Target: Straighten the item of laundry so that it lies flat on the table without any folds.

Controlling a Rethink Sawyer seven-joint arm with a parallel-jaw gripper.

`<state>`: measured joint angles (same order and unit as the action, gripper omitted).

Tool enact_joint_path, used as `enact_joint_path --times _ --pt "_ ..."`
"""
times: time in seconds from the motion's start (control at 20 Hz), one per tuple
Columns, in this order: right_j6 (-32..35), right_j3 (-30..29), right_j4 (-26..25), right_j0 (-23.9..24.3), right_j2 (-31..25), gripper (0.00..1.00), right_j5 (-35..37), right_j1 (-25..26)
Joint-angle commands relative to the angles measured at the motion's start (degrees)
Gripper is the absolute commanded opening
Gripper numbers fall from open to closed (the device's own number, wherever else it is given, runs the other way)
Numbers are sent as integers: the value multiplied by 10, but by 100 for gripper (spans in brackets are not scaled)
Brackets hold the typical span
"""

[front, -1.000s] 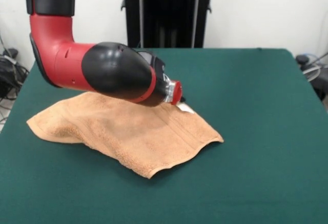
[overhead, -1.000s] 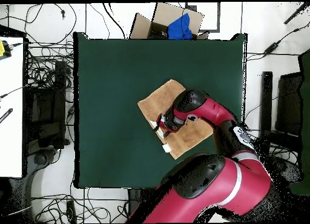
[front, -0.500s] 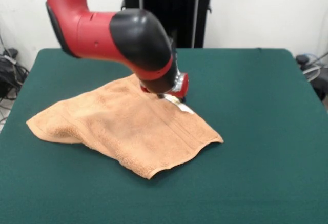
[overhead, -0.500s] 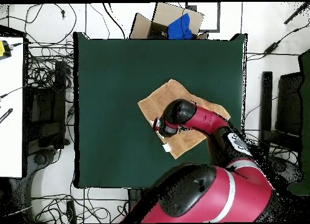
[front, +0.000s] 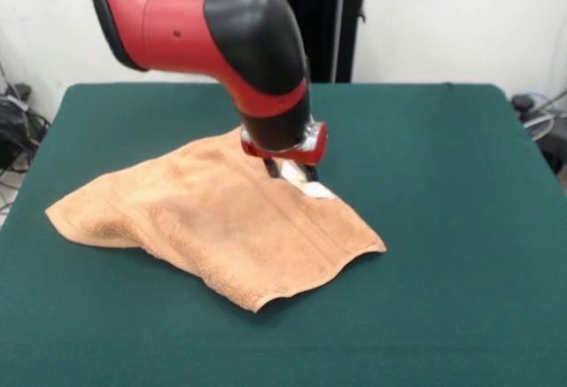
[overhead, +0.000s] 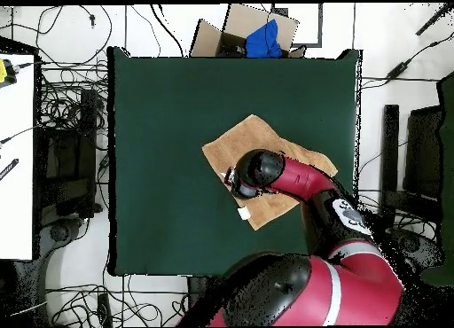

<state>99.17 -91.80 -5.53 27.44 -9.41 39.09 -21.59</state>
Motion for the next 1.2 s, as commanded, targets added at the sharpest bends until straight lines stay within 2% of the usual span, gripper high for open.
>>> enact_joint_path --times 0.05,0.4,0.8,1.05,1.2 --pt "90 -23 -3 -15 20 100 -52 -93" --pt "47 -25 -5 -3 0 100 -17 -150" --pt "37 -28 2 0 -2 100 34 -196" --pt "36 -20 10 2 -9 100 54 -203" --pt "35 8 5 -1 -10 100 63 -194"
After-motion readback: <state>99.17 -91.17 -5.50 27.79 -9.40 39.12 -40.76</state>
